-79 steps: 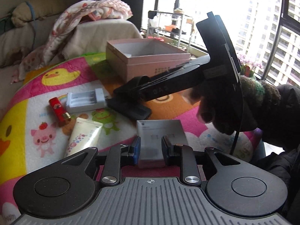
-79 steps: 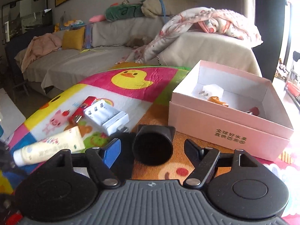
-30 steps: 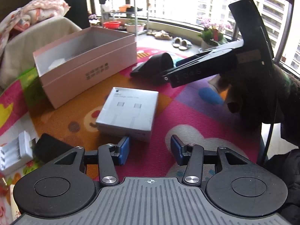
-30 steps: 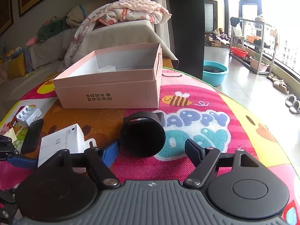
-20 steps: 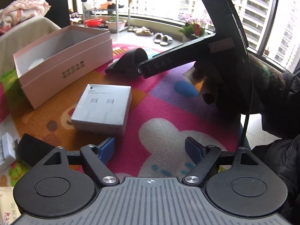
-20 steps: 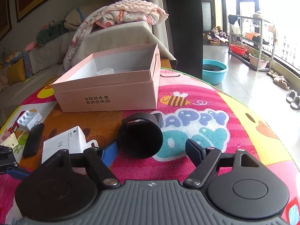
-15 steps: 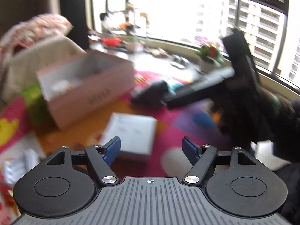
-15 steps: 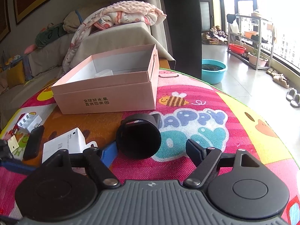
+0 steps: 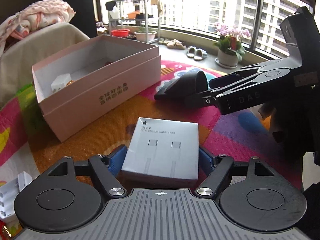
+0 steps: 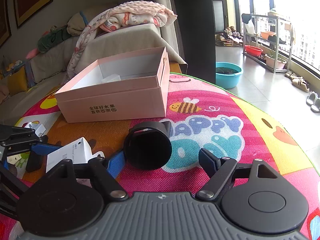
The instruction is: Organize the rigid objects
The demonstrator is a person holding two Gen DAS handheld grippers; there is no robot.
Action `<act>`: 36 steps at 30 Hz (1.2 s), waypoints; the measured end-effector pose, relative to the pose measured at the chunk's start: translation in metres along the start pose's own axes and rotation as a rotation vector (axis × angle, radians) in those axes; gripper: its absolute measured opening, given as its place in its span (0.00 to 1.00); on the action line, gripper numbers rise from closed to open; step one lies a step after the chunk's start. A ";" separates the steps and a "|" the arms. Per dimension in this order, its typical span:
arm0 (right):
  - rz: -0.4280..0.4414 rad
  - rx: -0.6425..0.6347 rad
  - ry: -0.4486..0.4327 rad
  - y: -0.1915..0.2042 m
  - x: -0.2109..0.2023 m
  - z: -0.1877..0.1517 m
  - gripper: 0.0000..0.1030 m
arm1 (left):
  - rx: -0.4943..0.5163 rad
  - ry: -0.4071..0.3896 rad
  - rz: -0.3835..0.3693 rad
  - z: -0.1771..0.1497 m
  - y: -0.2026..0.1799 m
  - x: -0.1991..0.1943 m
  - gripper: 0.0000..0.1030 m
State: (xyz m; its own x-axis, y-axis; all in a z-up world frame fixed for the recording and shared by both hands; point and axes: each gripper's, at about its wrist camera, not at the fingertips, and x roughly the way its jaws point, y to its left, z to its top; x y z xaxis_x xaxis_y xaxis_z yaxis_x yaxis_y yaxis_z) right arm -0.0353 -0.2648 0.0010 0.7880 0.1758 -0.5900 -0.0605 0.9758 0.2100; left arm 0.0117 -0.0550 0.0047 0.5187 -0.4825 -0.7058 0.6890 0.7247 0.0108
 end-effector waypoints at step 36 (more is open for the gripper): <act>0.048 -0.310 -0.240 0.043 -0.081 0.090 0.24 | -0.156 -0.425 0.203 0.051 0.045 -0.118 0.72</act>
State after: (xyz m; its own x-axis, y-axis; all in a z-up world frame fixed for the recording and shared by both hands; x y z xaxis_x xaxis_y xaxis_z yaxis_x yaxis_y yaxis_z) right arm -0.0462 -0.2485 0.1278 0.8983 0.2226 -0.3787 -0.2541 0.9666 -0.0346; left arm 0.0074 0.0092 0.1249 0.8174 -0.4582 -0.3491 0.4855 0.8742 -0.0106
